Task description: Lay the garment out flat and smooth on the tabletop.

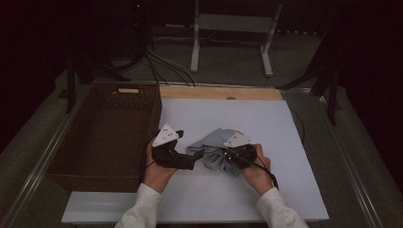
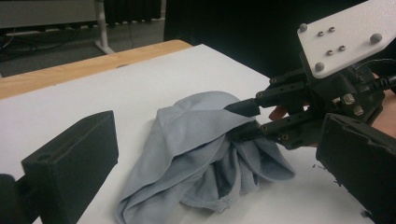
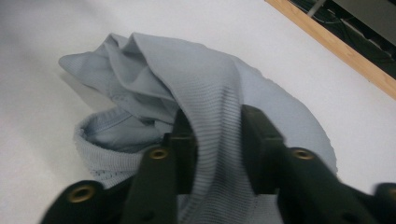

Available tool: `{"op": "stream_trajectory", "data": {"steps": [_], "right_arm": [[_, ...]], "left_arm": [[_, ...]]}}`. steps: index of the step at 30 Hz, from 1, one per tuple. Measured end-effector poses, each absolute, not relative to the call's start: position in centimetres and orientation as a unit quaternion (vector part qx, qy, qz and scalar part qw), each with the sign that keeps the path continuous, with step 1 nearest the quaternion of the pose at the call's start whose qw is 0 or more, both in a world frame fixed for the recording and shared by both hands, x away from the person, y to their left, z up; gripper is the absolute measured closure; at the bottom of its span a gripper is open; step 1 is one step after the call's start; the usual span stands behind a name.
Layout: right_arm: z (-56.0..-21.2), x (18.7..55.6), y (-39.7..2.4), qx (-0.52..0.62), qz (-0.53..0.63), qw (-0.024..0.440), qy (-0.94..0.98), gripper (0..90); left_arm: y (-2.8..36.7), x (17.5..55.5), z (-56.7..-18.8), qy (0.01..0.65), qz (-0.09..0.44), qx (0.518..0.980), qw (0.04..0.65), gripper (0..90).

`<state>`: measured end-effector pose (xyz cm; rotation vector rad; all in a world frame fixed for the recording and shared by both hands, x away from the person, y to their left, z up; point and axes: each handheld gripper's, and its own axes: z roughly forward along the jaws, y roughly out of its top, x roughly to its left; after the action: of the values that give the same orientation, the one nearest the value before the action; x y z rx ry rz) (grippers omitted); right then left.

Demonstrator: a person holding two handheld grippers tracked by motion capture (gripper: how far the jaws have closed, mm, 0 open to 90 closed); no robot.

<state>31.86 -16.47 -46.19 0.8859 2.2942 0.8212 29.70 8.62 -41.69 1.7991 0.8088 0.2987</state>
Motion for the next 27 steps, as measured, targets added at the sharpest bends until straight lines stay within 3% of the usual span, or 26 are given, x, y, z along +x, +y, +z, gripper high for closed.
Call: {"op": "stream_trajectory", "data": {"steps": [6, 11, 27], "right_arm": [[-45.9, 31.8, -16.8, 0.345, 0.315, 0.261, 0.845, 77.5], [-45.0, 31.4, -17.2, 0.361, 0.337, 0.243, 0.835, 78.0], [-44.2, 31.7, -18.4, 0.372, 0.341, 0.252, 0.826, 77.7]], "left_arm": [[8.7, 29.7, -41.7, 0.341, 0.125, 0.757, 0.543, 0.2], [8.6, 29.7, -41.7, 0.341, 0.124, 0.758, 0.543, 0.2], [8.6, 29.7, -41.8, 0.34, 0.123, 0.758, 0.543, 0.2]]}}
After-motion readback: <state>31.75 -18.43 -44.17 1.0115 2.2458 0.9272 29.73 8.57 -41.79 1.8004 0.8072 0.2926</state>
